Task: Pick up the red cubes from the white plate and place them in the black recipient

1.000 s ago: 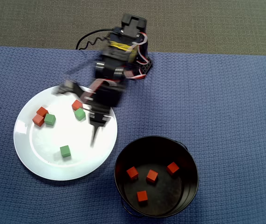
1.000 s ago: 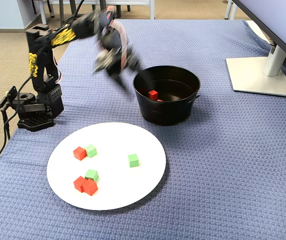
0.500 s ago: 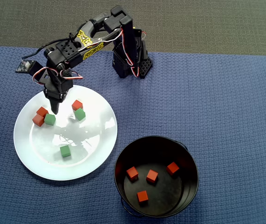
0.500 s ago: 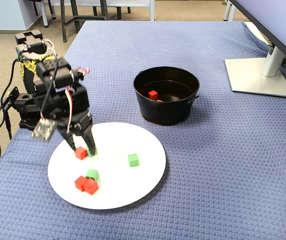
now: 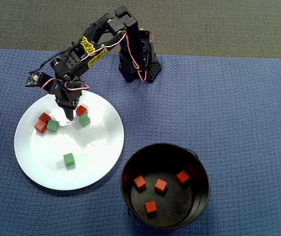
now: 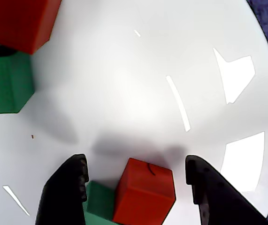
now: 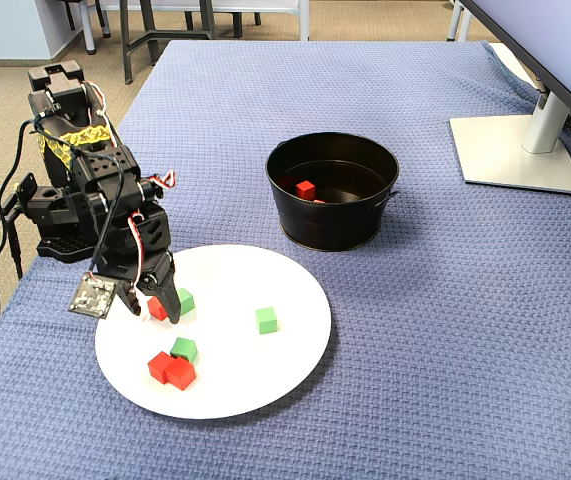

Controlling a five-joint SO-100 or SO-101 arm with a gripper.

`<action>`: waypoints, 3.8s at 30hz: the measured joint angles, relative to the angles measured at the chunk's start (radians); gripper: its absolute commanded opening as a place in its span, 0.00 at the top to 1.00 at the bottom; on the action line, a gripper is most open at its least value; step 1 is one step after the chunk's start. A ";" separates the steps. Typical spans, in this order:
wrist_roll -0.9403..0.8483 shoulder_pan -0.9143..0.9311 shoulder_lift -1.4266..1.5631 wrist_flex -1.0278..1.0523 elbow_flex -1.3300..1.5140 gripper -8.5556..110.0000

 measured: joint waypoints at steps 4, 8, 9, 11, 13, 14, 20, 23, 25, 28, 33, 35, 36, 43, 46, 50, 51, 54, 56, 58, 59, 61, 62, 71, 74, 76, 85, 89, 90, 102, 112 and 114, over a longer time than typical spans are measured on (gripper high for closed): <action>0.071 0.002 0.032 -0.040 0.041 0.82; 0.161 0.002 0.061 -0.058 0.080 0.81; 0.183 0.002 0.069 -0.064 0.091 0.81; 0.221 0.002 0.083 -0.083 0.115 0.81; 0.253 0.002 0.091 -0.095 0.130 0.81; 0.268 0.002 0.092 -0.100 0.130 0.81; 0.322 0.002 0.092 -0.112 0.135 0.80; 0.336 -0.008 0.092 -0.112 0.135 0.80; 0.342 -0.025 0.098 -0.114 0.147 0.81; 0.353 -0.057 0.117 -0.118 0.167 0.81; 0.354 -0.097 0.135 -0.146 0.193 0.83; 0.354 -0.100 0.135 -0.152 0.201 0.85; 0.354 -0.100 0.135 -0.155 0.204 0.86; 0.354 -0.109 0.135 -0.155 0.204 0.93; 0.354 -0.109 0.135 -0.155 0.204 0.93; 0.354 -0.107 0.141 -0.123 0.164 0.93; 0.354 -0.107 0.144 -0.095 0.132 0.93; 0.383 -0.107 0.147 0.011 -0.008 0.93; 0.416 -0.110 0.147 0.104 -0.117 0.93; 0.451 -0.133 0.147 0.186 -0.233 0.93; 0.476 -0.150 0.147 0.212 -0.288 0.93; 0.511 -0.192 0.141 0.261 -0.403 0.93; 0.523 -0.216 0.129 0.275 -0.460 0.93; 0.701 -0.497 -0.083 0.229 -0.844 0.93; 0.747 -0.595 -0.153 0.166 -0.914 0.93; 0.769 -0.664 -0.198 0.130 -0.950 0.93; 0.824 -0.983 -0.252 0.031 -0.956 0.87; 0.793 -1.085 -0.239 0.038 -0.934 0.65; 0.769 -1.095 -0.239 0.058 -0.948 0.65; 0.543 -0.658 -0.035 0.179 -0.927 0.72; 0.364 -0.183 -0.015 0.110 -0.594 0.75; 0.333 -0.130 -0.032 0.087 -0.566 0.75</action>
